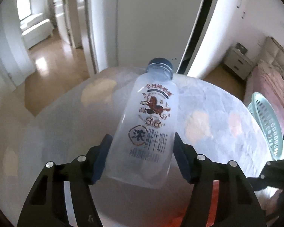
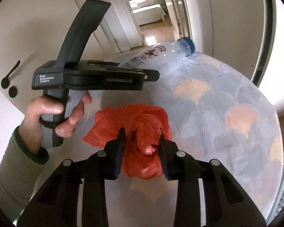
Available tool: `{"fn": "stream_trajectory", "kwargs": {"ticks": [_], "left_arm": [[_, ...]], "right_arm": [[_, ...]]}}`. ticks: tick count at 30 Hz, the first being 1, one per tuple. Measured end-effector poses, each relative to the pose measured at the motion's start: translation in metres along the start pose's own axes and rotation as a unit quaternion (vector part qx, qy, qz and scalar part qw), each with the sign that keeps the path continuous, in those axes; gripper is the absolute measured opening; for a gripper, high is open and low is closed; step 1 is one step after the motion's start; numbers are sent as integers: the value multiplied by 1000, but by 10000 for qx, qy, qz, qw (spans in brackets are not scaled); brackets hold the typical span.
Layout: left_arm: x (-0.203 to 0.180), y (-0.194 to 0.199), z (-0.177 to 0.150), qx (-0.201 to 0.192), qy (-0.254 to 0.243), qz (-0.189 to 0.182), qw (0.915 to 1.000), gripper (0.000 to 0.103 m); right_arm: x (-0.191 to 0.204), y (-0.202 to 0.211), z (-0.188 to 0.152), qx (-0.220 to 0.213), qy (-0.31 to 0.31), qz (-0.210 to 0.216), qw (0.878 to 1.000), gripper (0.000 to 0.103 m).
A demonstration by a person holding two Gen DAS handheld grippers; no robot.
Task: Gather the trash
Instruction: 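Carry the red bag and milk bottle over the basket and open both tools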
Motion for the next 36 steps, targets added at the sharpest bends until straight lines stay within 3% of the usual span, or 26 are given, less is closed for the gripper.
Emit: {"fn": "stream_trajectory", "kwargs": {"ticks": [8, 17, 27, 36], "left_arm": [[-24, 35, -42, -421, 422, -31, 9982, 57], [-67, 58, -71, -637, 825, -455, 9935, 55], [-145, 79, -58, -886, 517, -956, 9901, 53], [-226, 87, -41, -988, 20, -1506, 9836, 53]], "right_arm": [[-22, 33, -23, -86, -398, -377, 9985, 28], [-86, 100, -33, -603, -1080, -721, 9897, 27], [-135, 197, -76, -1266, -1690, -946, 9729, 27], [-183, 257, -102, -1734, -2195, -1212, 9524, 27]]}}
Point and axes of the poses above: each gripper's, at about its wrist camera, not at the fingertips, and y roughly against the way its jaws point, x to its left, z to its top, the point moved 7 cm from there along -y, roughly the way its jaws point, and after that the axes turned 4 degrees about -z, right-handed, at the moved point
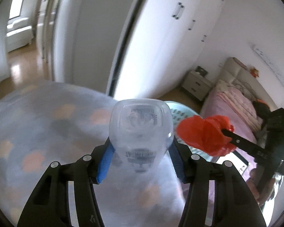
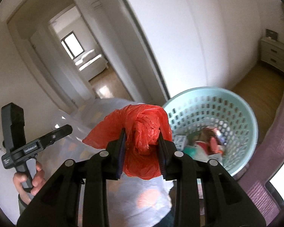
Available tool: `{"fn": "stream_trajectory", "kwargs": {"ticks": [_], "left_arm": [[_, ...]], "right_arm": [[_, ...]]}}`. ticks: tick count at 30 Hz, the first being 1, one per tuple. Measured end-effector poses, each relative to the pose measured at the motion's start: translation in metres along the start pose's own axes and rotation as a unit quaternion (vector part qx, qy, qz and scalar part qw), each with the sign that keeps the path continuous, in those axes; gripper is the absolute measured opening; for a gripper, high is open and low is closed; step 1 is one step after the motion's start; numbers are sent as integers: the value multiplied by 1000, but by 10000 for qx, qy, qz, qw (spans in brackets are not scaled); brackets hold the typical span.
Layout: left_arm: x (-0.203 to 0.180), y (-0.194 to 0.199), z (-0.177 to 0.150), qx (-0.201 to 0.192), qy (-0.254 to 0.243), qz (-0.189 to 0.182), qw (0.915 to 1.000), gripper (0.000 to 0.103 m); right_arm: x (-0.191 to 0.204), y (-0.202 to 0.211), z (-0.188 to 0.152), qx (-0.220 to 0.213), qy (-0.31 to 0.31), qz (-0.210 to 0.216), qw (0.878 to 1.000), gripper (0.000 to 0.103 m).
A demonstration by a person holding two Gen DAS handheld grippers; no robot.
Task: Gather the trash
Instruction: 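Carry the red bag and milk bottle over the basket and open both tools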
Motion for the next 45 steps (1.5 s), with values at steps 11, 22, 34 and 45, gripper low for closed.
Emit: {"fn": "stream_trajectory", "kwargs": {"ticks": [11, 22, 34, 45], "left_arm": [[-100, -46, 22, -51, -571, -729, 9957, 53], [-130, -147, 9, 391, -1095, -154, 9931, 53], [-105, -194, 4, 818, -789, -1, 9935, 56], [-88, -166, 9, 499, -583, -42, 9970, 71]], "right_arm": [[-71, 38, 19, -695, -243, -1188, 9902, 27], [-135, 15, 14, -450, -815, -1702, 9810, 27], [-146, -20, 14, -148, -905, -1796, 9795, 30], [-144, -35, 4, -279, -997, -1913, 9760, 60]]}}
Point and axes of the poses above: each gripper's, at about its wrist camera, not at the fingertips, and y roughly against the way its jaws point, x to its left, z to its top, the point moved 7 cm from there along -y, roughly the way its jaws point, and after that the axes turned 4 degrees about -z, right-handed, at the moved point
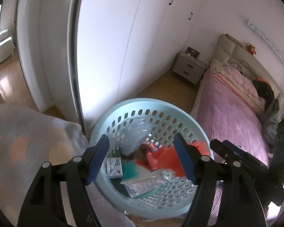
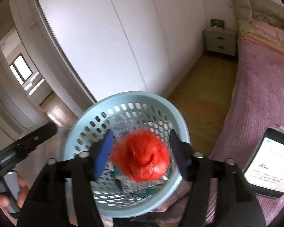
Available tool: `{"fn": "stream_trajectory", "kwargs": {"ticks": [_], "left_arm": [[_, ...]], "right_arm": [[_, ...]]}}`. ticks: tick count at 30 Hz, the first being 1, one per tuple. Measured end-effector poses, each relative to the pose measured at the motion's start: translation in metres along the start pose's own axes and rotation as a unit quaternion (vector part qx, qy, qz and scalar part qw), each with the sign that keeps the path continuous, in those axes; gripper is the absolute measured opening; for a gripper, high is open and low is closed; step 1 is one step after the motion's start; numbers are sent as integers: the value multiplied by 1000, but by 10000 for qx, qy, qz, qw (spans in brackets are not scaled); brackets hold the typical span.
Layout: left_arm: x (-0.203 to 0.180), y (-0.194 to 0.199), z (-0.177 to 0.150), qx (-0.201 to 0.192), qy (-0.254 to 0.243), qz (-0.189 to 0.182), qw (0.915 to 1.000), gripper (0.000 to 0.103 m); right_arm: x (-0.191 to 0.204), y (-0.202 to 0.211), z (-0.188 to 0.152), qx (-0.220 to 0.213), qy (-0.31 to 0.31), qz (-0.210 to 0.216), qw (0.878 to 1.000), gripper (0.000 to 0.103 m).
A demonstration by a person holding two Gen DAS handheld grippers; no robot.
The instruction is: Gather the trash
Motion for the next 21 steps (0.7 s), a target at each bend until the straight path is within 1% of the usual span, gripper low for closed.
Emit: {"fn": "stream_trajectory", "kwargs": {"ticks": [4, 5, 6, 11, 13, 17, 20, 21], "left_arm": [[4, 21, -11, -121, 67, -34, 9999, 72], [5, 27, -13, -163, 74, -27, 9998, 74], [6, 34, -16, -221, 75, -9, 9997, 76], [7, 76, -28, -566, 17, 189, 9982, 78], [7, 96, -32, -755, -50, 338, 9966, 81], [9, 130, -43, -1084, -166, 652, 9918, 84], [12, 148, -54, -1277, -260, 930, 9871, 85], [15, 152, -55, -1332, -273, 1001, 9856, 85]], "right_arm": [[1, 11, -4, 20, -30, 103, 9999, 60], [4, 14, -5, 6, 18, 108, 9999, 60], [7, 20, -7, -23, 102, 112, 9999, 60], [31, 51, -15, -222, 438, 192, 9986, 60], [41, 66, -18, -354, 552, 195, 9977, 60], [56, 91, -21, -568, 625, 194, 9962, 60], [65, 104, -29, -697, 758, 97, 9946, 60], [69, 108, -32, -782, 817, -10, 9936, 60]]}}
Point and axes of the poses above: each gripper's, at about its wrist camera, not at the fingertips, and y roughly against the way its jaws point, x to its left, z to its top, the point moved 7 cm from there along -y, roughly the way its jaws point, and after that the axes turned 4 degrees about -z, right-handed, at the moved point
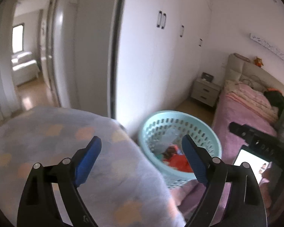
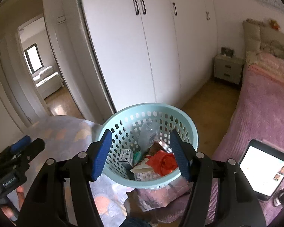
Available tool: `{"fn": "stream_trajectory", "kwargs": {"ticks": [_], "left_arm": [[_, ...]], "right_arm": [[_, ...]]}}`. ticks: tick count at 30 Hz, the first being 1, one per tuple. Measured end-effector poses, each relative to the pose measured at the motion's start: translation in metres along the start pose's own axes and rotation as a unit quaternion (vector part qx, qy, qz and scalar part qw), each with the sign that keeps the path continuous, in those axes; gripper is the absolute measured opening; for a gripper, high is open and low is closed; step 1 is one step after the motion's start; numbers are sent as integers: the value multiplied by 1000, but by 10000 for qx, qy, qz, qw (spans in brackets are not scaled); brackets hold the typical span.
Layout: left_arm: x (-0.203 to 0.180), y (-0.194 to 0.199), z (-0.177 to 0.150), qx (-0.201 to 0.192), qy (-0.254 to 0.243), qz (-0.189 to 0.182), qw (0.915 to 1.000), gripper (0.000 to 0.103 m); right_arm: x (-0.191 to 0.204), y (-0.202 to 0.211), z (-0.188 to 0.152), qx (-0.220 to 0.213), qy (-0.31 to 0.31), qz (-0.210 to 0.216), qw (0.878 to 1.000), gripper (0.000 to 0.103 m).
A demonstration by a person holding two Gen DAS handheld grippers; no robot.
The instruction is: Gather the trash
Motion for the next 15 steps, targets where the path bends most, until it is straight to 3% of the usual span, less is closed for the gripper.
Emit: {"fn": "stream_trajectory", "kwargs": {"ticks": [7, 15], "left_arm": [[31, 16, -20, -471, -169, 724, 9961, 87], [44, 14, -23, -635, -24, 759, 9951, 87]], "right_arm": [[14, 21, -10, -344, 129, -320, 9988, 61], [23, 32, -11, -708, 328, -590, 9952, 61]]}}
Point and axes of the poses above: each gripper's, at about its wrist camera, not at the fingertips, and y roughly against the way its jaws point, x to its left, z to its top, the point moved 7 cm from there along -y, roughly the way its jaws point, and after that the axes turned 4 degrees about -z, right-handed, at the moved point
